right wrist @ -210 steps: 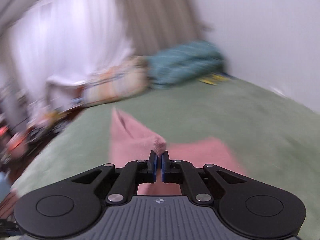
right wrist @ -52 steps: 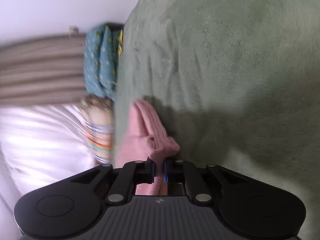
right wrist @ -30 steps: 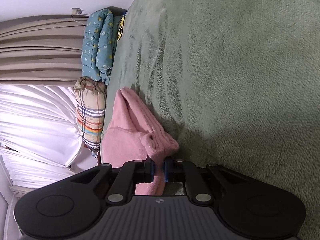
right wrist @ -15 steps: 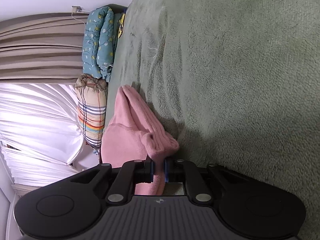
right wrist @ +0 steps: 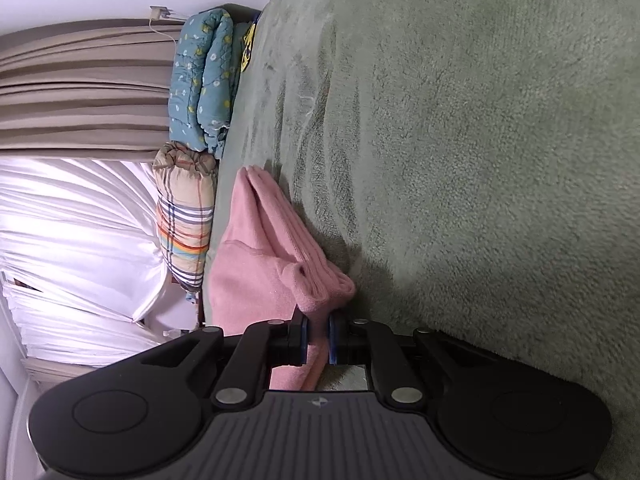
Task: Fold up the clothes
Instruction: 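Grasp the bundle with the left tool while the right tool keeps holding it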
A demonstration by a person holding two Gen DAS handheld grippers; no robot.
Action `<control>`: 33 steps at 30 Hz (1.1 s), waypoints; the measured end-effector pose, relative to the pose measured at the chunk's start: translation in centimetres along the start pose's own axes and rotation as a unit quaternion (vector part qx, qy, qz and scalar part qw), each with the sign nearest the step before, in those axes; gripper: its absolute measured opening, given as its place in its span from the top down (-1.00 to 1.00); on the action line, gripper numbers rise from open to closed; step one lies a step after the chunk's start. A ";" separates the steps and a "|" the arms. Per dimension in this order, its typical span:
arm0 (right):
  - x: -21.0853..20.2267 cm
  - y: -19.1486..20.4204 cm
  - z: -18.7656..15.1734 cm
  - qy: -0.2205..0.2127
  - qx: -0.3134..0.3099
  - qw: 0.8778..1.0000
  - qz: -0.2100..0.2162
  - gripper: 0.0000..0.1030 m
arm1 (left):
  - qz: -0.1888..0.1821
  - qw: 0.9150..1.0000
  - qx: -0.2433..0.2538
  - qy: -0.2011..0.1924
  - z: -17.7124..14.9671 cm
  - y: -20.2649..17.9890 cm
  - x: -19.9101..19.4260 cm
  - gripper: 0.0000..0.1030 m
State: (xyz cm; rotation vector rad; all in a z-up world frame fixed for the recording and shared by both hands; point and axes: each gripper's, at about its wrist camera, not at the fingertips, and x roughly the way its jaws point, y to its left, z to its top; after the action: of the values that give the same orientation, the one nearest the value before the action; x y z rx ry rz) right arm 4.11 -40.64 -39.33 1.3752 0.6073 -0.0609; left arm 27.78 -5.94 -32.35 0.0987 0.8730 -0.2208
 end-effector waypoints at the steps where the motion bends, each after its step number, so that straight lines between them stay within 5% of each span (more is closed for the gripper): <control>1: -0.4 0.0 -0.1 -0.002 0.005 1.000 0.000 0.69 | -0.011 1.000 -0.023 -0.003 -0.2 0.8 -0.5 -0.48; 4: -1.6 0.1 -1.8 0.017 0.039 0.999 0.019 0.37 | -0.041 0.997 -0.070 -0.004 -0.1 2.2 -1.6 -0.48; 6: -1.1 0.7 -4.2 0.050 0.073 0.995 0.043 -0.04 | -0.065 0.993 -0.096 0.000 0.3 3.0 -2.1 -0.49; 9: 2.7 2.3 -7.8 0.109 0.110 0.985 0.071 -0.07 | -0.078 0.992 -0.102 -0.004 1.1 3.5 -2.9 -0.49; 13: 7.6 4.1 -10.8 0.135 0.107 0.985 0.027 -0.10 | -0.080 0.990 -0.119 -0.012 1.1 5.4 -5.1 -0.51; 17: 9.9 5.4 -12.3 0.086 0.098 0.991 -0.003 0.03 | -0.080 0.986 -0.147 -0.007 0.7 7.5 -6.0 -0.51; 19: 10.6 5.8 -12.4 0.065 0.084 0.994 -0.007 0.69 | -0.086 0.983 -0.160 0.001 0.5 8.1 -6.0 -0.51; 26: 9.4 7.1 -12.2 0.055 0.021 0.998 0.003 0.83 | -0.115 0.985 -0.128 0.019 4.7 5.2 -2.1 -0.48; 32: 9.6 6.3 -11.7 0.068 0.056 0.996 0.006 0.84 | -0.129 0.972 -0.175 0.084 9.0 2.0 6.8 0.12; 33: 9.6 6.3 -11.8 0.069 0.062 0.996 0.009 0.84 | -0.139 0.968 -0.190 0.091 9.5 2.1 7.9 0.46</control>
State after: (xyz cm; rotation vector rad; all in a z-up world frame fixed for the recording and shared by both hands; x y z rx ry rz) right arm 10.29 -25.46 -38.71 1.5138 0.7156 0.0111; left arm 40.33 -6.79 -32.39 -0.3690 1.0972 -0.3063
